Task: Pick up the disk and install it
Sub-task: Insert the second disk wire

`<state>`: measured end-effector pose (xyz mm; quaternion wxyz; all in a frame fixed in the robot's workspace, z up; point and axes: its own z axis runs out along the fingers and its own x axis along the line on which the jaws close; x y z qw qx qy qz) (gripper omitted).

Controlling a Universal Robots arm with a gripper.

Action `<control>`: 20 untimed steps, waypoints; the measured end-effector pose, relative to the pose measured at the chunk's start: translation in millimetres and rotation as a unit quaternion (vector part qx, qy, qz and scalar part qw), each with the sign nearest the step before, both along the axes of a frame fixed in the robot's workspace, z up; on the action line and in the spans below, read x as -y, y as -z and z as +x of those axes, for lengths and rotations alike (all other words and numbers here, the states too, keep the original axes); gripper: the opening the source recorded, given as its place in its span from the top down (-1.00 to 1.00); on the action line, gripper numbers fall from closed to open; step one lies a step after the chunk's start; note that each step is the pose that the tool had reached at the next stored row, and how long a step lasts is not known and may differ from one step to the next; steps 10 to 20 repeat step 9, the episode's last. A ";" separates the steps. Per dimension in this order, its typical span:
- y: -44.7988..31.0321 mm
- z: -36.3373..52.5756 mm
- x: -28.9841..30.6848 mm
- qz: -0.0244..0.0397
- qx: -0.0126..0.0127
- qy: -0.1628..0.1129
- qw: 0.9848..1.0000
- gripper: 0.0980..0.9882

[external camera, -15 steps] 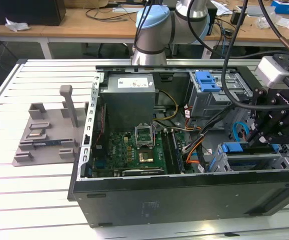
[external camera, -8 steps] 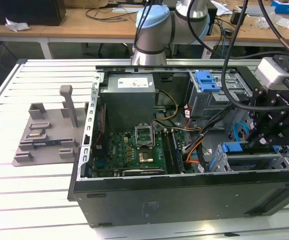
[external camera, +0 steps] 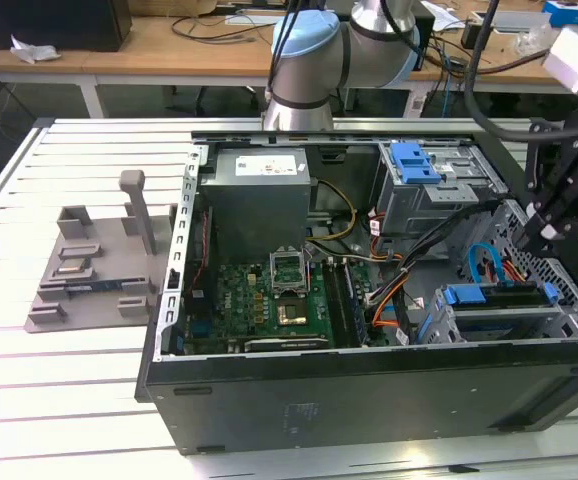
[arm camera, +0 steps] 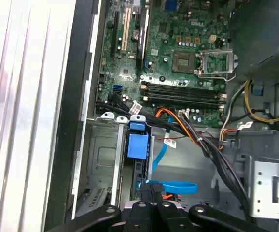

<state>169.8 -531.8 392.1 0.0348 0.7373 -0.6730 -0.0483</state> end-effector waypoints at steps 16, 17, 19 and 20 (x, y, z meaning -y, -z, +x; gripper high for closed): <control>-4.5 0.0 -0.2 0.000 0.000 0.000 1.000 0.98; -4.5 0.0 -0.2 0.000 0.000 0.000 1.000 0.98; -4.5 0.0 -0.2 0.000 0.000 0.000 1.000 0.98; -4.5 0.0 -0.2 0.000 0.000 0.000 1.000 0.98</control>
